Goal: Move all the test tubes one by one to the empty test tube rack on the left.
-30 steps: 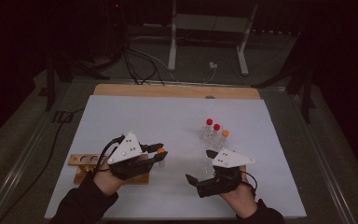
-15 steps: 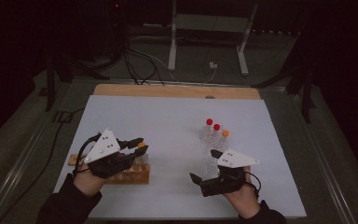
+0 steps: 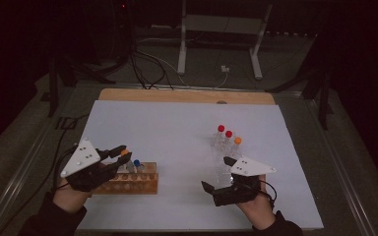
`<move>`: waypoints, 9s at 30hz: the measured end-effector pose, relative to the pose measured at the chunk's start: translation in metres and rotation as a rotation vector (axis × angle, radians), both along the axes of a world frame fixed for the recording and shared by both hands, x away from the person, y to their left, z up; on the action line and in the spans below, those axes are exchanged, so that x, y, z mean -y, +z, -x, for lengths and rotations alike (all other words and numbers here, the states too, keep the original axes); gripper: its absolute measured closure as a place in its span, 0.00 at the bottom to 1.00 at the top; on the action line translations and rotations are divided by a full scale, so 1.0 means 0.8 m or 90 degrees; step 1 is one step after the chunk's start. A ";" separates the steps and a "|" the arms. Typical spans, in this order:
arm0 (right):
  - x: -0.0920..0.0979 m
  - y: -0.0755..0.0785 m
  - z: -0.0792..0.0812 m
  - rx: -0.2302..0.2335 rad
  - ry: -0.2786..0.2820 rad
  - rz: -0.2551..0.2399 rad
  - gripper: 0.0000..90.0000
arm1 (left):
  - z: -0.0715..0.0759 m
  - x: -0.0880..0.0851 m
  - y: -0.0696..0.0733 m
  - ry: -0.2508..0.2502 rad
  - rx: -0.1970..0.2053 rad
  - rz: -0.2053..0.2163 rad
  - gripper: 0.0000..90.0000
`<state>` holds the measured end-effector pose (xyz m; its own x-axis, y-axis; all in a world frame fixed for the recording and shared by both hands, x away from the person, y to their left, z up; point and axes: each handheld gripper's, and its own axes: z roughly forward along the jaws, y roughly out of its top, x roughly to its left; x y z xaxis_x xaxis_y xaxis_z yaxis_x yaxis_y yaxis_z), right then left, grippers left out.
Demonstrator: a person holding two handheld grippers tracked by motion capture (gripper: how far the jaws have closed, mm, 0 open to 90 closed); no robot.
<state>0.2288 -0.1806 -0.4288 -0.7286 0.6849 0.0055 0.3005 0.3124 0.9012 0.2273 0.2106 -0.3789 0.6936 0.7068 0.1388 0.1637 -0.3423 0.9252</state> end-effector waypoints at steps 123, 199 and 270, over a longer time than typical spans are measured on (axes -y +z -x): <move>0.078 -0.040 -0.121 -0.058 -0.229 0.078 0.84 | -0.009 -0.014 -0.055 0.001 -0.098 0.010 0.02; -0.055 -0.006 0.012 -0.023 0.099 0.095 0.84 | 0.001 0.137 -0.049 -0.217 -0.107 -0.002 0.09; -0.011 0.003 -0.012 0.002 0.001 0.004 0.00 | -0.008 0.083 -0.002 -0.145 -0.010 0.003 0.80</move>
